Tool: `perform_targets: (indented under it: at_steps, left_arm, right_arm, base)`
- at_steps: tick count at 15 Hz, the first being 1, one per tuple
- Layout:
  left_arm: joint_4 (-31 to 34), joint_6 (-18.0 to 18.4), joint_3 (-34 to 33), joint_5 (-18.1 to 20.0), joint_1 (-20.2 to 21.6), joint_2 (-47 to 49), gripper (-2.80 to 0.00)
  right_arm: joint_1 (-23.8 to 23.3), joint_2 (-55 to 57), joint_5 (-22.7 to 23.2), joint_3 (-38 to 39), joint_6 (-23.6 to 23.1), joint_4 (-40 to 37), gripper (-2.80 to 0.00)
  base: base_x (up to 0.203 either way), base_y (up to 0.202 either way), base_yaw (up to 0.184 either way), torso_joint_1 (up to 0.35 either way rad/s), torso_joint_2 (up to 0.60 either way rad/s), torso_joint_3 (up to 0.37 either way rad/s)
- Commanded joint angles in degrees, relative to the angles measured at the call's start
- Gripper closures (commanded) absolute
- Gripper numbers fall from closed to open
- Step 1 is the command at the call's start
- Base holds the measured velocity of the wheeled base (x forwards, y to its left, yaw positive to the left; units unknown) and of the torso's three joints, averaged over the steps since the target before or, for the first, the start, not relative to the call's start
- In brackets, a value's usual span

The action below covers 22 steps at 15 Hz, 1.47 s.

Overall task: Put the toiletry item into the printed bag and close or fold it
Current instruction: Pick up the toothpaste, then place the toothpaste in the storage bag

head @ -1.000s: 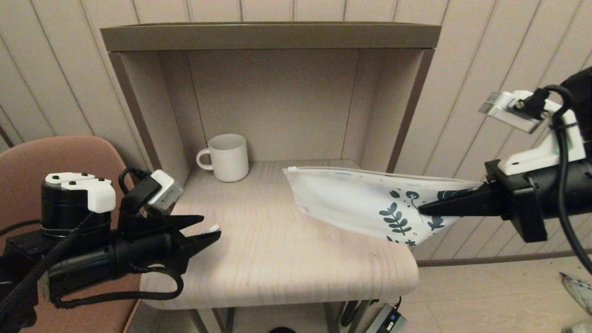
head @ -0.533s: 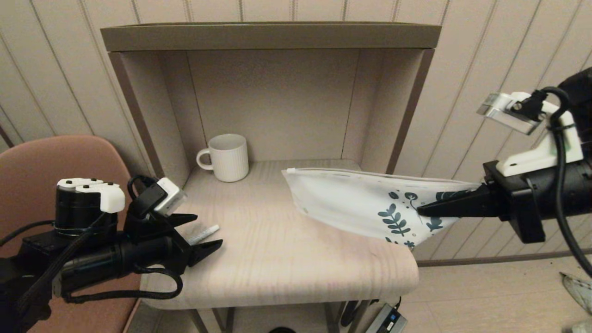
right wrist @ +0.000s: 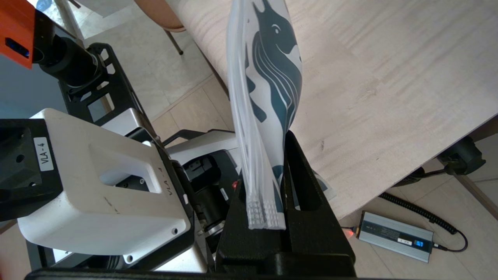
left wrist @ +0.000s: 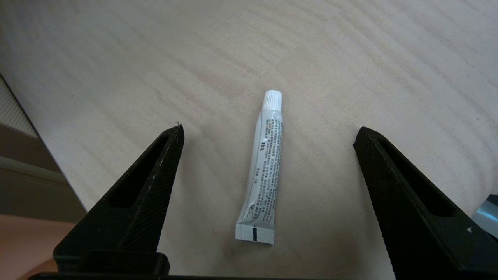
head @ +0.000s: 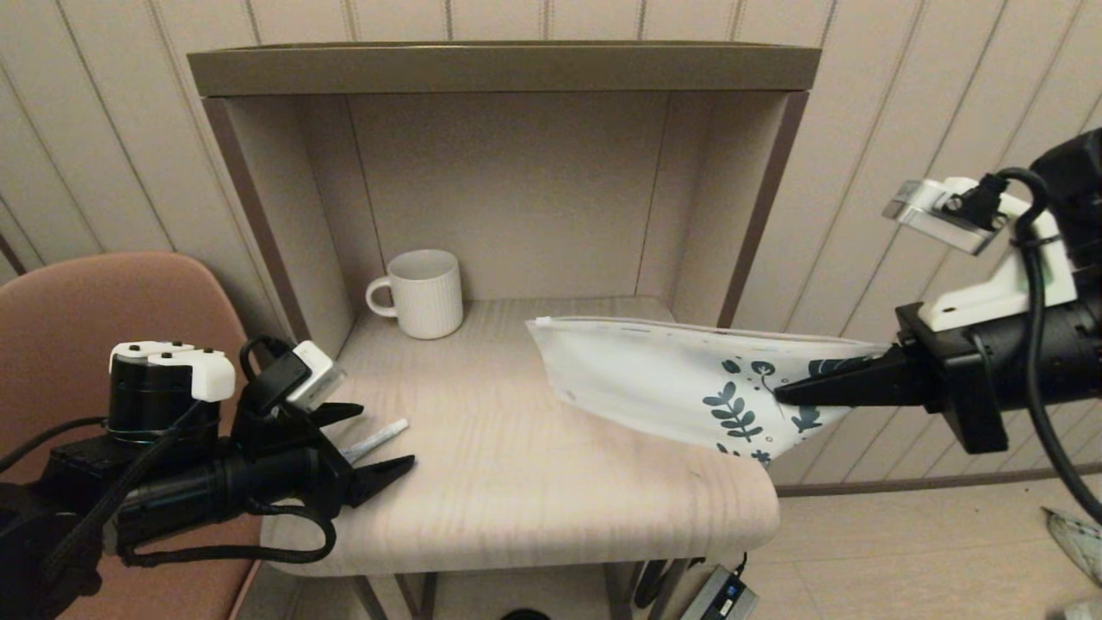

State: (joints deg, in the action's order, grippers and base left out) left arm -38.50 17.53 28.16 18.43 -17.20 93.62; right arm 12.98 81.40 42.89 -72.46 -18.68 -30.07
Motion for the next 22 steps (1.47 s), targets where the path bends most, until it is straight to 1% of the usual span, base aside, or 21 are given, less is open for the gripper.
perform_targets:
  at_steps: [1,2,12,15,17,19,20,21,22]
  left_arm:
    - [0.0,0.2,0.1,0.0,0.0,0.4,-2.70]
    - [0.0,0.6,0.0,0.1,0.0,0.2,0.00]
    - [0.0,0.8,-0.3,0.2,0.0,-0.3,0.00]
    - [-0.1,0.5,0.5,0.4,0.0,-1.6,0.00]
    - [0.6,0.3,3.6,0.5,-0.1,-3.5,0.00]
    - [2.6,0.3,9.0,0.4,-0.1,-4.9,0.00]
    - [6.1,0.3,12.5,0.6,-0.2,-6.5,0.00]
    - [11.3,0.4,16.6,1.8,-0.3,-8.2,0.00]
    - [16.8,0.3,21.1,4.1,-0.3,-9.5,0.00]
  right_arm:
    - [0.0,0.2,0.3,0.0,-0.1,-0.2,0.00]
    - [0.0,0.3,0.3,0.0,-0.1,-0.1,0.00]
    - [-0.2,-0.2,0.4,0.0,0.0,-0.2,0.00]
    - [-0.2,-0.3,0.4,0.8,0.0,-0.1,0.00]
    - [0.4,-0.3,0.4,1.6,-0.2,-0.1,0.00]
    - [2.0,-0.6,0.2,2.1,-0.9,0.0,0.00]
    - [2.7,-0.7,0.0,2.3,-1.8,-0.1,0.00]
    - [3.0,-0.8,0.0,2.9,-2.8,-0.1,0.00]
    - [4.4,-0.9,-0.2,3.7,-3.3,0.1,0.00]
  base:
    - [0.000,0.000,0.000,0.000,0.00,0.000]
    - [0.000,0.000,0.000,0.000,0.00,0.000]
    - [0.000,0.000,0.000,0.000,0.00,0.000]
    - [0.000,0.000,0.000,0.000,0.00,0.000]
    - [0.000,0.000,0.000,0.000,0.00,0.000]
    - [0.000,0.000,0.000,0.000,0.00,0.000]
    - [0.000,0.000,0.000,0.000,0.00,0.000]
    - [0.000,0.000,0.000,0.000,0.00,0.000]
    - [0.000,0.000,0.000,0.000,0.00,0.000]
